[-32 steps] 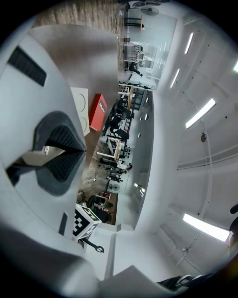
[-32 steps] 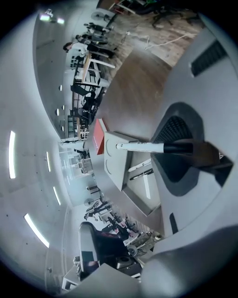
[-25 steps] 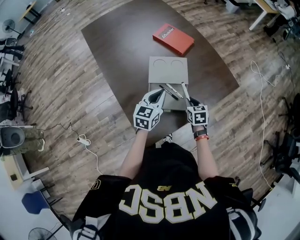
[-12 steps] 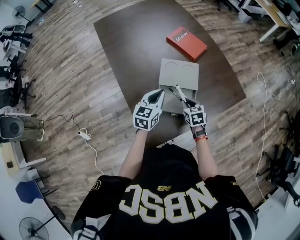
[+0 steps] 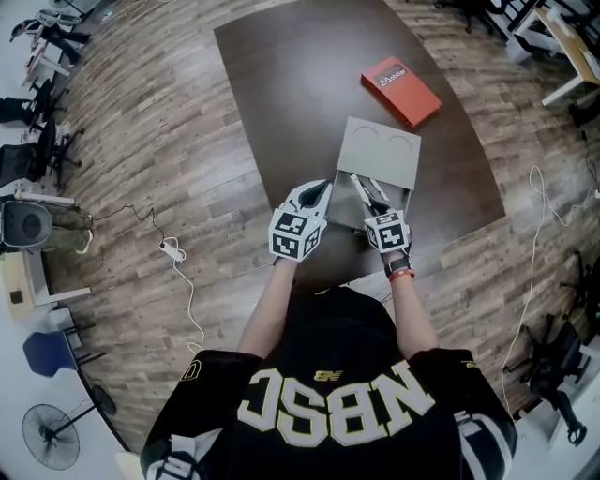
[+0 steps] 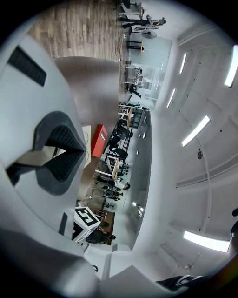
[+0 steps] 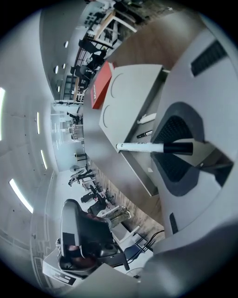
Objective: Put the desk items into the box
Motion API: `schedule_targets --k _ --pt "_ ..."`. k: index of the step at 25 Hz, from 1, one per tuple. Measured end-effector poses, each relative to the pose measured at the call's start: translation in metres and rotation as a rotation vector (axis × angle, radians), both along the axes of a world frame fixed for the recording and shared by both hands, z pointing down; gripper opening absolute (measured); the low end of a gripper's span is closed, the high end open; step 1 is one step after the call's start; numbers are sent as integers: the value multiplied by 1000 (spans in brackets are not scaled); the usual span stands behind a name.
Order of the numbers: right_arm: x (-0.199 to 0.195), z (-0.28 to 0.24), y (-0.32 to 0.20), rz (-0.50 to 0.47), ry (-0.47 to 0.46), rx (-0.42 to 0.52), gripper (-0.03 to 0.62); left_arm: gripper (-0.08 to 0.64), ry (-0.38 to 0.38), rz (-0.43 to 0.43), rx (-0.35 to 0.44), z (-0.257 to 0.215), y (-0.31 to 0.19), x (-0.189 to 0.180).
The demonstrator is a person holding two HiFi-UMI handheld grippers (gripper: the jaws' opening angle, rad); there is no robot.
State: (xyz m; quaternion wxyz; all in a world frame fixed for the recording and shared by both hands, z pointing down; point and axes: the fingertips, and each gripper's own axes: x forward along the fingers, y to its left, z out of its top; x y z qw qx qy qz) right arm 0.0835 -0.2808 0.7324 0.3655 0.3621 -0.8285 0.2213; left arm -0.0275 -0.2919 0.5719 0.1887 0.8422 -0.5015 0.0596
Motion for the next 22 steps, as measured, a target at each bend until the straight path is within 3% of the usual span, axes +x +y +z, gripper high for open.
schedule_targets --k 22 --pt "-19 46 -1 -34 75 -114 72 15 -3 -1 -45 16 -6 -19"
